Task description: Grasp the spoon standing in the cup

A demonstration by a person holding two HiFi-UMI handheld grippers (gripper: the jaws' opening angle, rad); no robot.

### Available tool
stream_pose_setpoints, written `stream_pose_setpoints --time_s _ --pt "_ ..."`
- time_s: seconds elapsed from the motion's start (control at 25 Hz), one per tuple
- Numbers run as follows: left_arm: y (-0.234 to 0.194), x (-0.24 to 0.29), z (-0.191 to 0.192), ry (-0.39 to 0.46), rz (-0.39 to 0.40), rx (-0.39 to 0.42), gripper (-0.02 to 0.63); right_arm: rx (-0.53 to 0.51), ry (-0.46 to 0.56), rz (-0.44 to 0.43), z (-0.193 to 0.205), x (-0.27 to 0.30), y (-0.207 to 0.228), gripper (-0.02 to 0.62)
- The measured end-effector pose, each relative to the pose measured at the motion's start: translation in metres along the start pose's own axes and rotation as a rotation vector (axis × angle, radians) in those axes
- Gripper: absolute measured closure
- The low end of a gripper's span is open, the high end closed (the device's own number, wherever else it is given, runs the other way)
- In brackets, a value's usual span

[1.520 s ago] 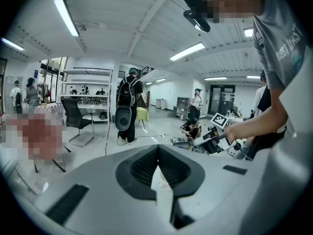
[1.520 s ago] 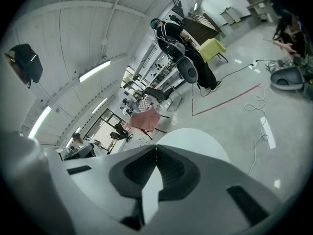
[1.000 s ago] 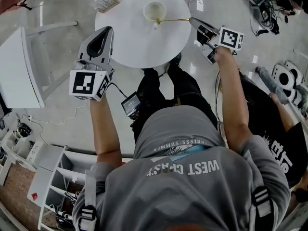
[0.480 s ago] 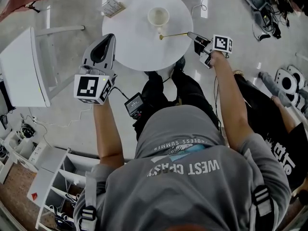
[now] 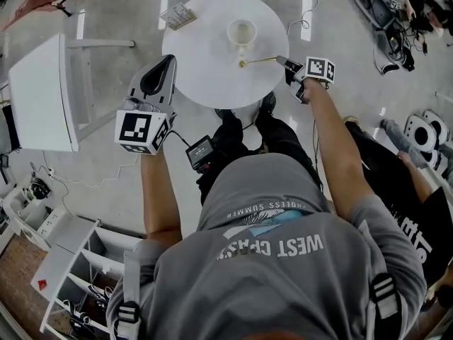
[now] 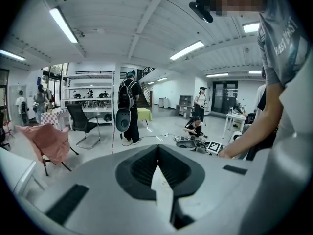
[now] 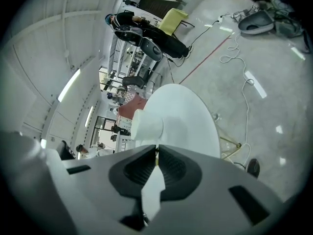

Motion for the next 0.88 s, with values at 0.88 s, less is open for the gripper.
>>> stream_pose_setpoints --time_s 0.88 --pt "-0.008 -0.033 -0.017 0.044 -0.047 0.038 0.601 -0.523 -0.024 0.379 -0.026 0.004 -0.044 0.422"
Point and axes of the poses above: the fingertips, and each gripper's own axes: x forward along the fingers, y to its right, z out of its underside, the point moved 10 cm from there along -x, backward along the fingers, and after that the axes turned 6 degrees about z, right-handed, at the moved point
